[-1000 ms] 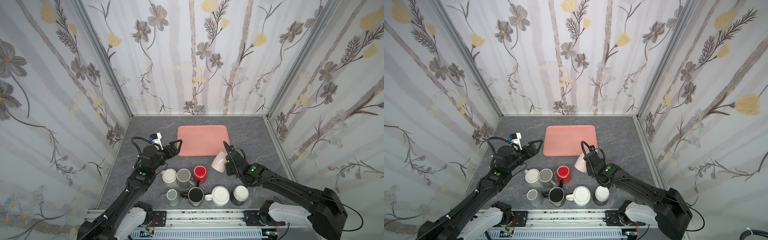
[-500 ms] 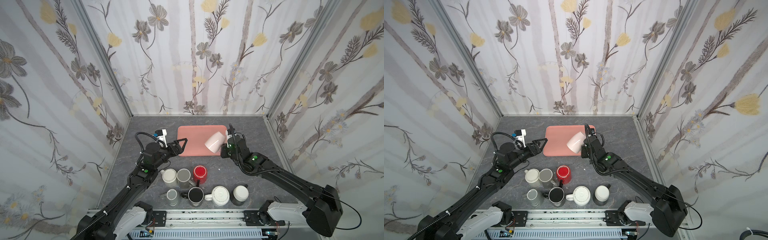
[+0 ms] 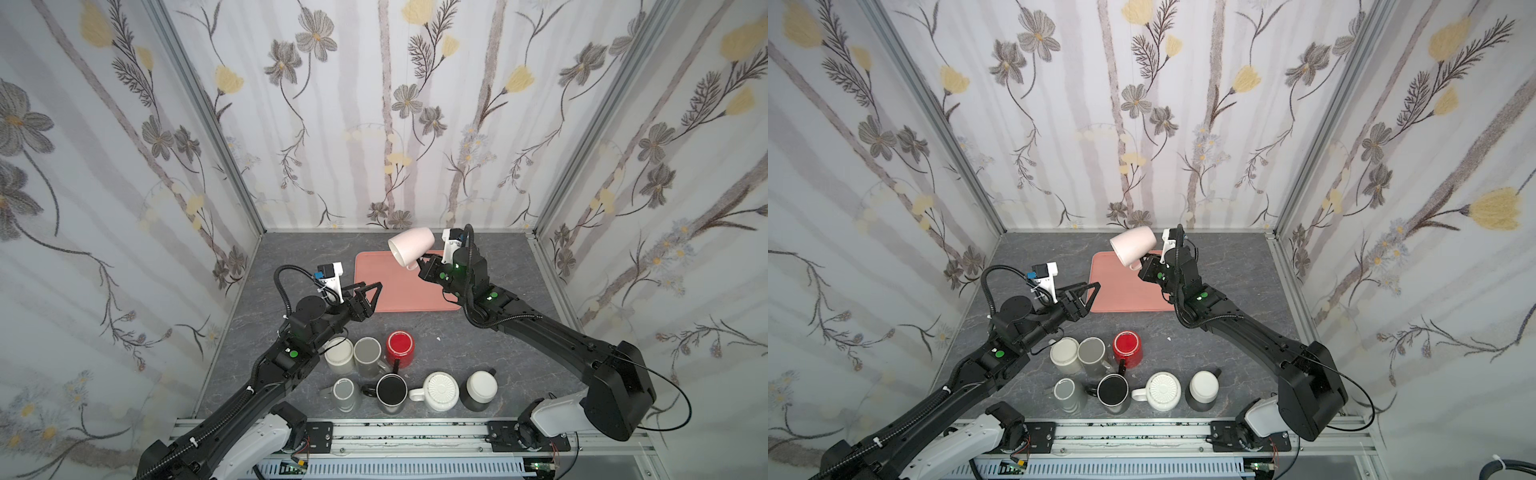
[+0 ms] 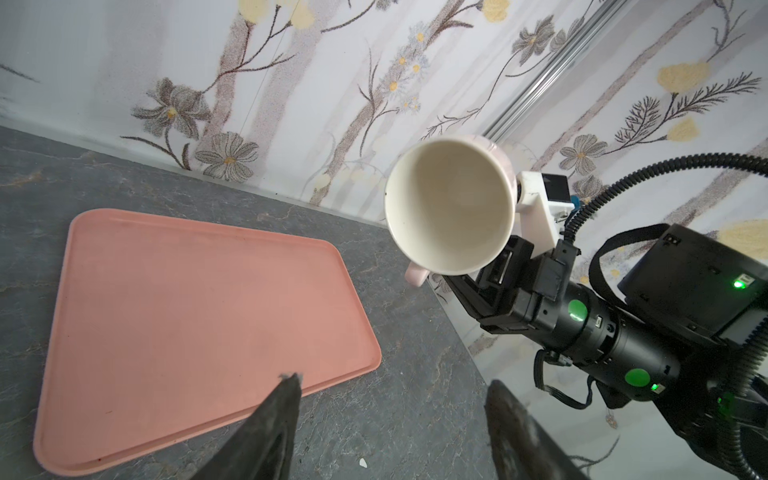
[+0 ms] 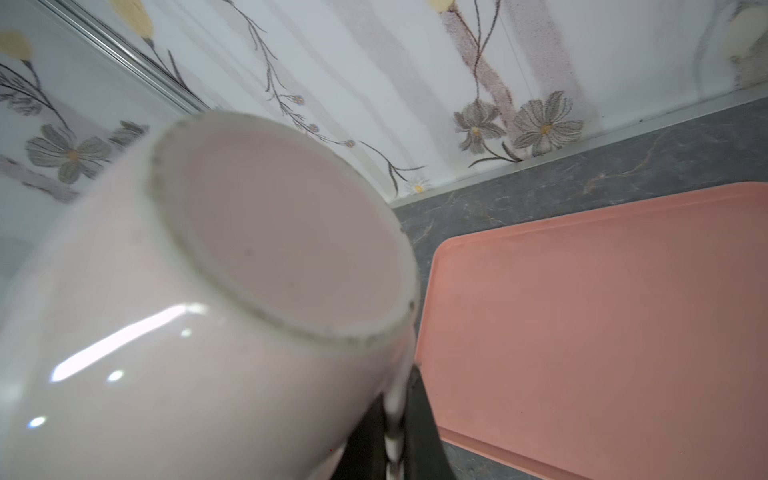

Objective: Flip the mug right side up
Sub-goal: 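Raise the pale pink mug over the tray while the left gripper reaches toward it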

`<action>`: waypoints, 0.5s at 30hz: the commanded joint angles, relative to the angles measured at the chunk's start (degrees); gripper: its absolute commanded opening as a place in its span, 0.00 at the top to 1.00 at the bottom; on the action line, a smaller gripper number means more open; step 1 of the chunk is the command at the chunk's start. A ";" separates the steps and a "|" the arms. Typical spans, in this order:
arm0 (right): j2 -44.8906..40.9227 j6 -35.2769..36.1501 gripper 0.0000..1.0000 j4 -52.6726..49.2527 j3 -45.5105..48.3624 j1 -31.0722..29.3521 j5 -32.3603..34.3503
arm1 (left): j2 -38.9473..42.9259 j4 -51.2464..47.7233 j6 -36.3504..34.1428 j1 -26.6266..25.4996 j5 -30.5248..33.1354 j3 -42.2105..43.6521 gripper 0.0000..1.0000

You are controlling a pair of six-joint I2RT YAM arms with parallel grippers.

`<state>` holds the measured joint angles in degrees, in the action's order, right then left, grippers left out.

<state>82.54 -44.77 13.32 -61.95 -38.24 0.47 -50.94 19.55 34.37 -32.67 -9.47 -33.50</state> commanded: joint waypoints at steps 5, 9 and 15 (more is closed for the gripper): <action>-0.60 -9.10 1.00 14.50 0.66 -1.34 -5.69 | -4.85 10.58 -4.04 -3.11 1.59 -2.54 0.49; -2.05 -10.95 1.00 15.64 1.98 -1.45 -6.93 | -8.08 14.71 -5.53 -5.52 0.71 -3.21 0.58; -5.20 -13.94 1.00 18.18 5.53 -1.84 -8.37 | -11.79 17.84 -8.50 -8.11 2.87 -4.36 0.62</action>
<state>79.00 -55.92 23.59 -57.30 -39.81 -6.37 -62.04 31.86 28.34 -40.36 -8.12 -37.08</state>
